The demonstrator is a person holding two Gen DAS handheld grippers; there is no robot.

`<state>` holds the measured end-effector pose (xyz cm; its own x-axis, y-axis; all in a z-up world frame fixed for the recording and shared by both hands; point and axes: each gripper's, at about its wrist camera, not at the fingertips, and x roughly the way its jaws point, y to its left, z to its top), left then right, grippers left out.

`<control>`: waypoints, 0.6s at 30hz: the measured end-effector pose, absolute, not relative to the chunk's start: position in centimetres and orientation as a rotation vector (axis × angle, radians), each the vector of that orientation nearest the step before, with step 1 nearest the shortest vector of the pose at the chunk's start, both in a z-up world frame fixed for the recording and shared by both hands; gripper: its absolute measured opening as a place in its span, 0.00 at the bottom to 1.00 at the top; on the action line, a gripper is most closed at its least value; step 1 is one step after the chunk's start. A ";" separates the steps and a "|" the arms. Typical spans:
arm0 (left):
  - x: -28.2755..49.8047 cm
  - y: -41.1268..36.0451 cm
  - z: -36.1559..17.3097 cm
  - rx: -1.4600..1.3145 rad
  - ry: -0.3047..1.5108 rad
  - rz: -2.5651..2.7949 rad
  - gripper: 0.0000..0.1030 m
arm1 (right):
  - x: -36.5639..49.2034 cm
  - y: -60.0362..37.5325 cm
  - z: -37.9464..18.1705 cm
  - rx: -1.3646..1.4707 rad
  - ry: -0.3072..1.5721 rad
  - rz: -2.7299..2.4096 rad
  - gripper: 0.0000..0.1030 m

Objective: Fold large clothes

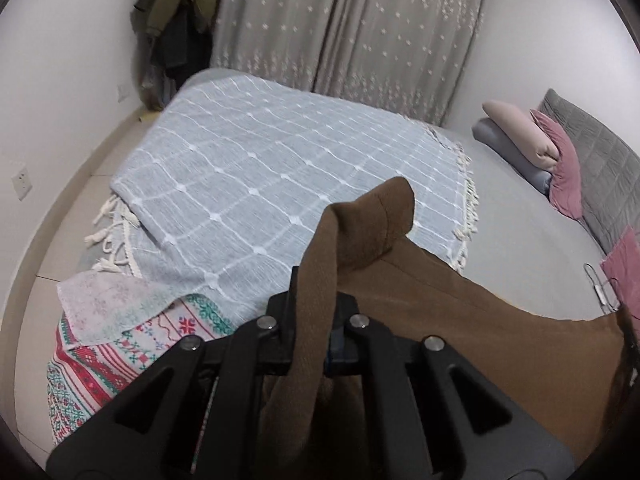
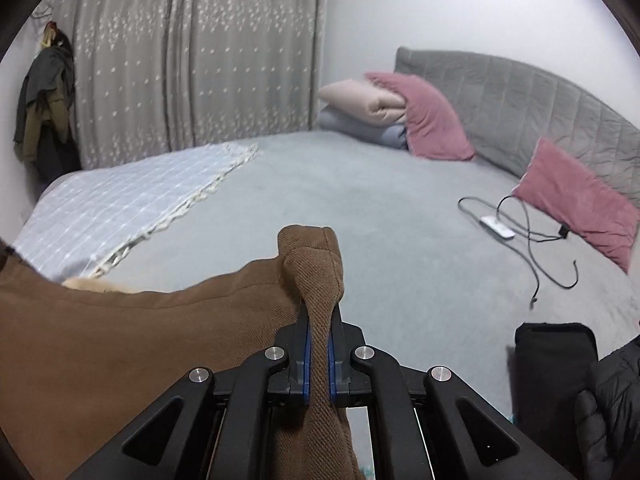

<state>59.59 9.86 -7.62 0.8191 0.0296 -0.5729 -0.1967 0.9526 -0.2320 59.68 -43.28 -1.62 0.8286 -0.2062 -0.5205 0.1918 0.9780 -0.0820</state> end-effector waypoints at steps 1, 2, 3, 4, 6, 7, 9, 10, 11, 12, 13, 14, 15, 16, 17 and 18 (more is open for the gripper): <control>60.1 9.5 -8.2 -0.271 0.606 0.139 0.09 | 59.9 -43.2 -1.9 -0.026 0.543 -0.221 0.04; 60.5 9.3 -9.3 -0.256 0.629 0.155 0.09 | 60.7 -43.1 -2.2 -0.031 0.544 -0.227 0.04; 61.0 9.2 -10.2 -0.250 0.649 0.165 0.09 | 61.4 -42.9 -3.1 -0.048 0.564 -0.240 0.04; 61.4 9.0 -11.6 -0.236 0.679 0.183 0.09 | 62.2 -42.5 -4.3 -0.069 0.588 -0.247 0.04; 62.0 9.1 -12.8 -0.232 0.718 0.200 0.09 | 64.1 -41.6 -7.7 -0.165 0.677 -0.281 0.04; 62.0 9.3 -12.9 -0.246 0.721 0.203 0.09 | 64.7 -41.4 -9.4 -0.190 0.723 -0.289 0.05; 62.0 9.6 -12.9 -0.250 0.721 0.213 0.09 | 65.5 -41.0 -11.4 -0.227 0.772 -0.305 0.05; 62.0 9.4 -13.0 -0.238 0.725 0.217 0.09 | 65.8 -41.0 -11.6 -0.234 0.781 -0.314 0.05; 62.1 9.1 -13.0 -0.220 0.728 0.223 0.09 | 65.9 -41.1 -11.6 -0.234 0.786 -0.319 0.06; 62.2 8.8 -13.2 -0.198 0.734 0.229 0.10 | 66.0 -41.3 -11.7 -0.228 0.793 -0.324 0.06; 62.7 8.1 -13.6 -0.173 0.752 0.231 0.11 | 66.0 -41.5 -11.9 -0.224 0.802 -0.328 0.06; 63.2 8.1 -13.9 -0.157 0.776 0.230 0.15 | 66.0 -41.5 -12.1 -0.225 0.817 -0.332 0.08; 63.6 8.0 -13.9 -0.148 0.809 0.229 0.17 | 66.1 -41.7 -12.2 -0.228 0.841 -0.334 0.13; 63.8 8.0 -13.8 -0.145 0.829 0.220 0.18 | 66.1 -41.6 -12.3 -0.235 0.860 -0.336 0.18; 63.9 8.3 -13.3 -0.149 0.845 0.204 0.20 | 66.0 -41.7 -12.1 -0.248 0.873 -0.356 0.29; 63.9 8.7 -12.7 -0.163 0.852 0.191 0.21 | 65.7 -41.9 -11.5 -0.254 0.877 -0.383 0.45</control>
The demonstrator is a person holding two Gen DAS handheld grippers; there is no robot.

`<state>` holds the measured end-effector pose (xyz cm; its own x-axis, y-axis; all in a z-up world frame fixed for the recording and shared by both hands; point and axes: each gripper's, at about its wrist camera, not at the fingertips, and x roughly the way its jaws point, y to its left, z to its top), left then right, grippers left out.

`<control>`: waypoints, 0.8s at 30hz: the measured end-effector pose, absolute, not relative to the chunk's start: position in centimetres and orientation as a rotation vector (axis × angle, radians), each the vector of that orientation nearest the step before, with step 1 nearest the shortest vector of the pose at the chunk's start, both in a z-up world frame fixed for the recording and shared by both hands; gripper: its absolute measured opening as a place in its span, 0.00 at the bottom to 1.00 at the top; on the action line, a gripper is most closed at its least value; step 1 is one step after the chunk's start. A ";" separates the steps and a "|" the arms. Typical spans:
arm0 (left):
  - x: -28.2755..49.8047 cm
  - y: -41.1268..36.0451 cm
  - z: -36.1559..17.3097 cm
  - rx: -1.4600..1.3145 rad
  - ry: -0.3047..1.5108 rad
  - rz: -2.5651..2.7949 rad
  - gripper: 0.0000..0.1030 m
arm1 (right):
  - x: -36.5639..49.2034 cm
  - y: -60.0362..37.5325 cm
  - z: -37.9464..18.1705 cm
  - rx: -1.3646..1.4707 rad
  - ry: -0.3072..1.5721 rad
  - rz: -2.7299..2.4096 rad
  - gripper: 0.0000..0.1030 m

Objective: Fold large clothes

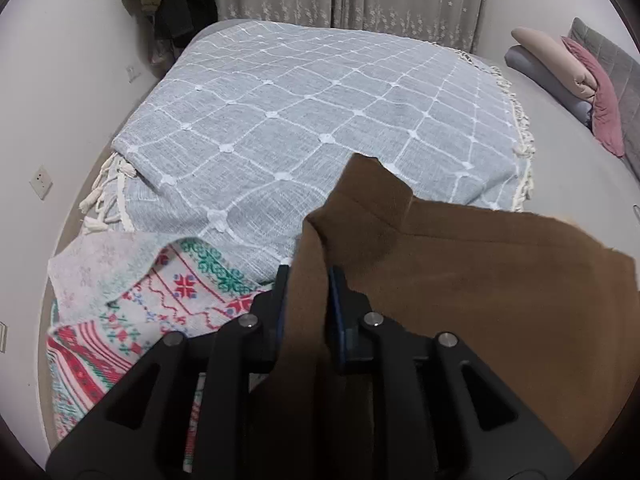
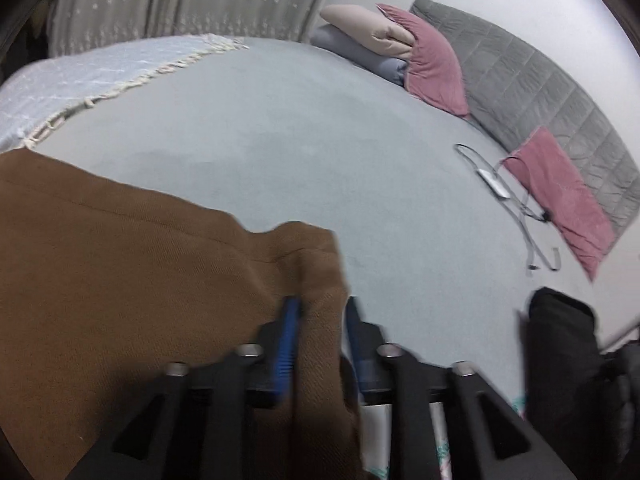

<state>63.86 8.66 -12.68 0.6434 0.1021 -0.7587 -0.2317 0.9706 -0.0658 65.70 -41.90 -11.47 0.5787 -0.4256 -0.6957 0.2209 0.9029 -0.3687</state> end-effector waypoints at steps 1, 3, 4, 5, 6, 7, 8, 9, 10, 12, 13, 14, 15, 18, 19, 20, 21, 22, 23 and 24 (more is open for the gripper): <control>63.5 9.5 -11.7 -0.199 0.850 0.172 0.22 | 65.2 -42.3 -10.5 -0.241 0.877 -0.396 0.54; 61.9 11.2 -9.6 -0.288 0.819 0.156 0.24 | 63.0 -43.2 -8.4 -0.159 0.838 -0.365 0.62; 60.6 12.2 -8.2 -0.355 0.806 0.149 0.31 | 61.5 -43.6 -7.3 -0.102 0.809 -0.339 0.62; 59.3 12.7 -7.2 -0.407 0.795 0.130 0.34 | 59.7 -44.1 -6.3 -0.031 0.786 -0.305 0.62; 57.8 13.0 -6.3 -0.443 0.784 0.110 0.35 | 58.1 -44.3 -5.7 0.024 0.779 -0.272 0.63; 56.1 12.6 -5.4 -0.440 0.789 0.092 0.36 | 55.8 -44.3 -5.1 0.089 0.781 -0.216 0.63; 54.2 11.4 -4.6 -0.397 0.796 0.064 0.38 | 54.2 -44.1 -4.8 0.118 0.782 -0.179 0.63; 52.8 10.2 -4.2 -0.351 0.798 0.041 0.41 | 52.6 -43.6 -4.6 0.136 0.780 -0.140 0.63; 50.6 8.2 -3.9 -0.278 0.800 -0.001 0.49 | 50.2 -42.7 -4.6 0.147 0.782 -0.097 0.63; 47.0 5.1 -4.1 -0.194 0.801 -0.069 0.56 | 46.7 -40.7 -4.8 0.141 0.779 -0.031 0.63; 45.0 3.3 -4.7 -0.160 0.812 -0.117 0.57 | 45.5 -39.6 -4.8 0.131 0.779 -0.001 0.63; 43.5 1.9 -5.4 -0.144 0.827 -0.151 0.58 | 43.9 -38.3 -5.0 0.110 0.779 0.035 0.63; 42.2 0.6 -6.3 -0.138 0.846 -0.174 0.58 | 42.4 -36.9 -5.3 0.083 0.770 0.057 0.63; 39.7 -2.1 -8.7 -0.104 0.875 -0.185 0.58 | 40.2 -33.6 -6.3 0.032 0.779 0.099 0.63; 39.4 -2.8 -9.3 -0.082 0.879 -0.172 0.58 | 39.9 -32.6 -6.6 0.026 0.793 0.109 0.63; 38.9 -3.5 -10.0 -0.055 0.877 -0.156 0.58 | 39.8 -31.7 -6.8 0.019 0.804 0.115 0.63; 38.6 -4.0 -10.5 -0.034 0.877 -0.148 0.58 | 39.3 -30.6 -6.9 0.003 0.801 0.128 0.63; 38.4 -4.2 -10.9 -0.020 0.863 -0.134 0.59 | 38.6 -29.9 -6.9 -0.018 0.788 0.143 0.63; 38.2 -4.1 -11.2 -0.019 0.839 -0.120 0.65 | 38.2 -29.1 -7.2 -0.038 0.780 0.154 0.63; 38.1 -3.9 -11.5 -0.021 0.831 -0.105 0.69 | 37.7 -28.3 -7.5 -0.062 0.778 0.160 0.63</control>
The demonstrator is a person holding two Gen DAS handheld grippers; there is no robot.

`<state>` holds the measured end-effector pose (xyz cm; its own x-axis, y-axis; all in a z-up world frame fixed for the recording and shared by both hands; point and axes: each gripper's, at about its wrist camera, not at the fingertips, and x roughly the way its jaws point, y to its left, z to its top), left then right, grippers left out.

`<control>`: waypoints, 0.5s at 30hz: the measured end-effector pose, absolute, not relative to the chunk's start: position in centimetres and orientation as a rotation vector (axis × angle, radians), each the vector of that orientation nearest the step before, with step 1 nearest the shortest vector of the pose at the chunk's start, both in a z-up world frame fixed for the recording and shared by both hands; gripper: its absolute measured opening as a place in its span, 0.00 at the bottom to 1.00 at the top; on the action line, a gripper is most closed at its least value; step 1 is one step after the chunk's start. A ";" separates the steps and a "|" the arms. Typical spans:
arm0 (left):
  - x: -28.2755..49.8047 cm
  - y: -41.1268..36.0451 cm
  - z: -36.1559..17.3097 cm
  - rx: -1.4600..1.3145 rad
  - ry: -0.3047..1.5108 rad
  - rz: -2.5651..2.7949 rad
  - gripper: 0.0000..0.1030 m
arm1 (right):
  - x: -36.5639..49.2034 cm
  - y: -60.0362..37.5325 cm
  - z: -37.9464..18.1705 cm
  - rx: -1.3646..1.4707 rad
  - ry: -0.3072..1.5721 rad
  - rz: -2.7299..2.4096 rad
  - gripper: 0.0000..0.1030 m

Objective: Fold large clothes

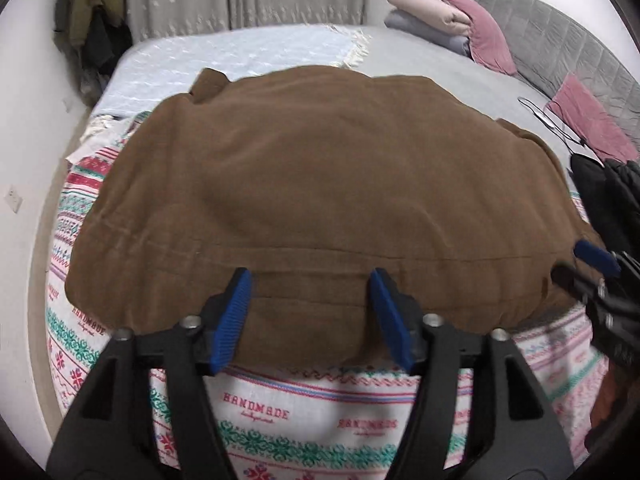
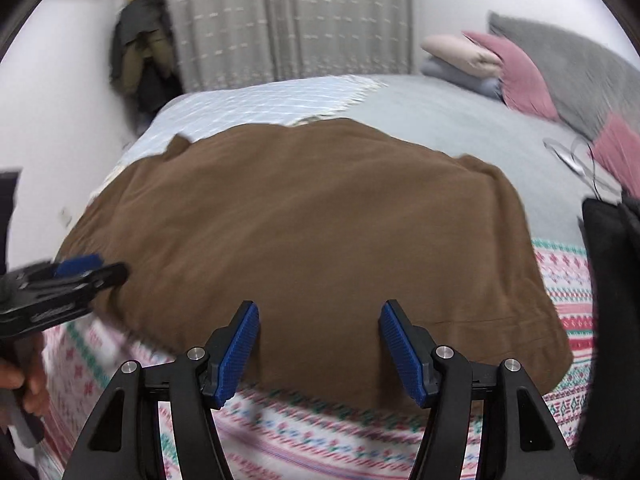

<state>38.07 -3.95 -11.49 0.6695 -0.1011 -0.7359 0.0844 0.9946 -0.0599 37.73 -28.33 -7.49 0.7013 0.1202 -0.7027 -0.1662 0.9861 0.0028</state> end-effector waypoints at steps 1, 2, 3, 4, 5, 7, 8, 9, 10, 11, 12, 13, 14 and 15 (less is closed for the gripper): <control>38.3 -3.6 -11.9 -0.028 0.831 -0.090 0.74 | 37.6 -27.8 -8.1 -0.087 0.788 0.155 0.63; 38.5 -3.5 -12.3 -0.029 0.840 -0.089 0.74 | 37.7 -27.5 -8.9 -0.110 0.802 0.142 0.63; 38.6 -3.6 -12.7 -0.023 0.850 -0.092 0.75 | 37.9 -27.5 -9.7 -0.133 0.810 0.132 0.68; 38.6 -3.7 -12.9 -0.015 0.848 -0.092 0.76 | 38.2 -27.6 -11.1 -0.151 0.824 0.119 0.72; 38.5 -3.8 -13.1 -0.007 0.839 -0.091 0.76 | 38.2 -27.4 -11.9 -0.150 0.834 0.110 0.80; 38.5 -4.2 -13.4 0.001 0.827 -0.083 0.77 | 38.5 -28.2 -13.5 -0.116 0.836 0.122 0.86; 38.5 -4.3 -13.4 0.007 0.822 -0.078 0.77 | 38.7 -28.4 -13.7 -0.103 0.839 0.129 0.86; 38.6 -4.4 -13.5 0.016 0.820 -0.075 0.77 | 38.8 -28.5 -13.6 -0.097 0.846 0.129 0.87; 38.6 -4.4 -13.5 0.015 0.821 -0.075 0.77 | 38.9 -28.3 -13.5 -0.102 0.859 0.125 0.87; 38.6 -4.2 -13.5 0.009 0.823 -0.077 0.77 | 39.0 -28.3 -13.2 -0.107 0.873 0.125 0.87; 38.5 -3.9 -13.3 -0.002 0.821 -0.078 0.77 | 39.1 -28.5 -12.8 -0.100 0.887 0.128 0.87; 38.5 -3.6 -13.2 -0.008 0.820 -0.075 0.77 | 39.0 -28.9 -12.4 -0.086 0.892 0.129 0.87; 38.3 -3.3 -13.0 -0.016 0.816 -0.074 0.76 | 38.8 -29.6 -11.6 -0.061 0.885 0.118 0.87; 38.3 -2.9 -12.8 -0.022 0.812 -0.072 0.76 | 38.5 -30.6 -10.9 -0.028 0.867 0.102 0.86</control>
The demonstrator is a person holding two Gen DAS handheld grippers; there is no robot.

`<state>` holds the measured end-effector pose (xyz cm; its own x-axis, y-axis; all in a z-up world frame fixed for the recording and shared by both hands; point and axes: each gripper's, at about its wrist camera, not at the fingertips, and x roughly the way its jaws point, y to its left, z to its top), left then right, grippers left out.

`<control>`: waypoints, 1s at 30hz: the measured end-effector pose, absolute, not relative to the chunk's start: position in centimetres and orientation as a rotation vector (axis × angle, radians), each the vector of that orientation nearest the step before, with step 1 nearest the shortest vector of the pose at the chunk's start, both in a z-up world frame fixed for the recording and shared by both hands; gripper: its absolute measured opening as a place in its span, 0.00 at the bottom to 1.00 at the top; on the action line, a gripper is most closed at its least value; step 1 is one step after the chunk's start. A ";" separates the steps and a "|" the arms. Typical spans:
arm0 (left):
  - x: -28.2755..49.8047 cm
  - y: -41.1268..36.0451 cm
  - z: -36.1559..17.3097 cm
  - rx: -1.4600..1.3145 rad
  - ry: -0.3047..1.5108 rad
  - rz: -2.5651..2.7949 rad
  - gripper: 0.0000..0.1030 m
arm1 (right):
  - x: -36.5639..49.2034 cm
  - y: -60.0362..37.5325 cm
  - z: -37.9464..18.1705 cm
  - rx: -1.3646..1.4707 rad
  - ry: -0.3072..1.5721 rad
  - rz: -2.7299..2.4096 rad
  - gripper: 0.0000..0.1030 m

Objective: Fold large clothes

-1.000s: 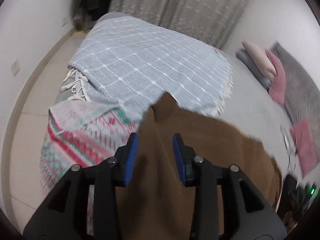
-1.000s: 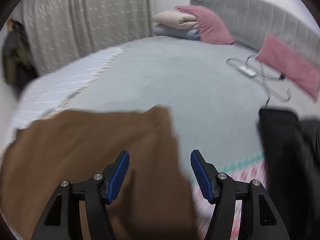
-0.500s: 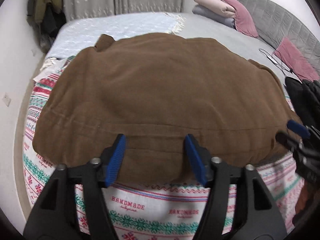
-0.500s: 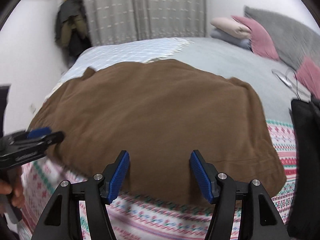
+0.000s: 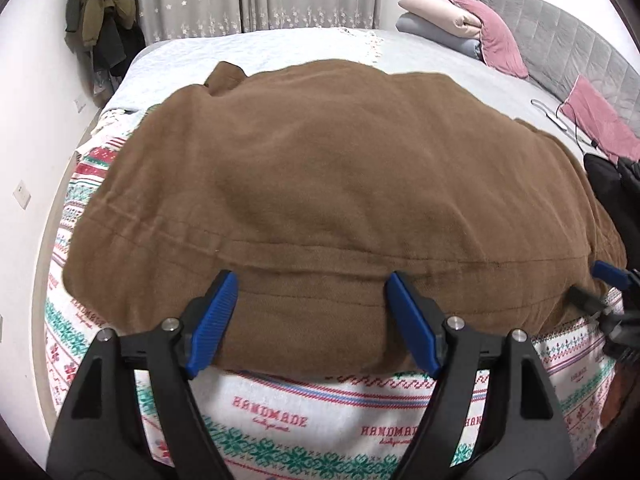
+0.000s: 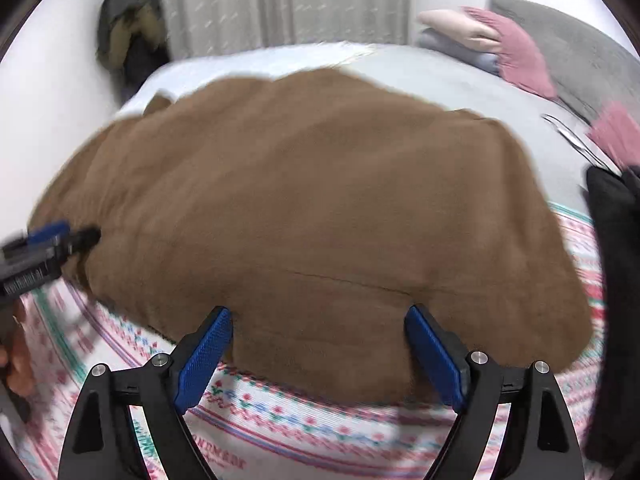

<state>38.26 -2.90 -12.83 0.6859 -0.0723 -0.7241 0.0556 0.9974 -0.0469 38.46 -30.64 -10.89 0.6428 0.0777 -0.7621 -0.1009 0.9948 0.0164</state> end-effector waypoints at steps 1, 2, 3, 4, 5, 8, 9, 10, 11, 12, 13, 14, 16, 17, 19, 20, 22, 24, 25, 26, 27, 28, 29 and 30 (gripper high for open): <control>38.2 -2.6 -12.7 -0.024 0.809 -0.065 0.76 | 38.1 -31.9 -10.3 0.009 0.851 0.078 0.86; 38.1 -2.1 -12.6 -0.027 0.806 -0.052 0.76 | 37.8 -33.4 -10.0 0.042 0.848 0.050 0.86; 38.1 -1.4 -12.6 -0.040 0.806 -0.045 0.76 | 37.6 -35.1 -10.0 0.078 0.857 0.022 0.86; 38.1 -0.9 -12.6 -0.057 0.805 -0.043 0.76 | 37.5 -36.3 -10.1 0.098 0.869 0.006 0.86; 38.1 -0.3 -12.6 -0.071 0.805 -0.042 0.76 | 37.3 -37.7 -10.4 0.118 0.885 -0.021 0.86; 38.1 1.0 -12.6 -0.083 0.808 -0.029 0.76 | 37.0 -40.6 -11.2 0.183 0.924 -0.054 0.87; 38.1 1.4 -12.7 -0.081 0.807 -0.027 0.76 | 36.8 -41.0 -11.5 0.198 0.931 -0.054 0.87; 38.0 1.6 -12.7 -0.079 0.807 -0.027 0.75 | 36.7 -41.2 -11.8 0.203 0.940 -0.059 0.87; 38.0 1.8 -12.8 -0.079 0.807 -0.029 0.73 | 36.6 -41.2 -12.2 0.201 0.950 -0.060 0.88; 37.9 2.1 -12.8 -0.078 0.806 -0.029 0.72 | 36.4 -41.4 -12.5 0.195 0.960 -0.062 0.88; 37.8 2.3 -12.9 -0.072 0.804 -0.024 0.72 | 36.4 -41.4 -12.9 0.195 0.977 -0.057 0.88; 37.7 2.3 -12.9 -0.061 0.802 -0.016 0.72 | 36.5 -41.5 -13.5 0.215 0.991 -0.045 0.88; 37.6 2.4 -12.8 -0.031 0.796 -0.002 0.72 | 36.5 -42.2 -14.0 0.247 0.977 -0.032 0.92; 37.6 2.6 -12.6 -0.027 0.795 0.001 0.72 | 36.6 -42.1 -13.9 0.242 0.976 -0.035 0.92; 37.4 3.5 -12.0 -0.033 0.780 0.016 0.72 | 36.4 -41.9 -12.9 0.224 0.953 -0.058 0.92; 37.4 4.1 -11.7 -0.042 0.775 0.036 0.72 | 36.4 -42.0 -12.4 0.231 0.930 -0.064 0.92; 37.7 6.0 -11.5 -0.096 0.773 0.053 0.72 | 36.0 -42.3 -11.3 0.278 0.893 -0.062 0.91; 38.2 7.6 -11.8 -0.151 0.785 0.055 0.72 | 35.8 -42.6 -10.9 0.299 0.864 -0.072 0.90; 38.5 8.3 -12.3 -0.170 0.800 0.054 0.72 | 35.7 -42.5 -10.8 0.290 0.851 -0.083 0.89; 38.9 8.7 -12.9 -0.178 0.819 0.056 0.71 | 35.6 -42.3 -10.6 0.272 0.836 -0.098 0.86; 39.2 9.1 -13.5 -0.183 0.836 0.054 0.71 | 35.5 -42.1 -10.5 0.254 0.822 -0.111 0.81; 39.4 9.3 -13.9 -0.199 0.845 0.043 0.72 | 35.4 -41.7 -10.3 0.231 0.805 -0.127 0.78; 39.6 9.8 -14.3 -0.235 0.858 0.027 0.72 | 35.5 -41.3 -10.1 0.221 0.795 -0.133 0.75; 39.7 10.4 -14.6 -0.285 0.868 0.017 0.72 | 35.3 -41.2 -9.9 0.221 0.782 -0.136 0.71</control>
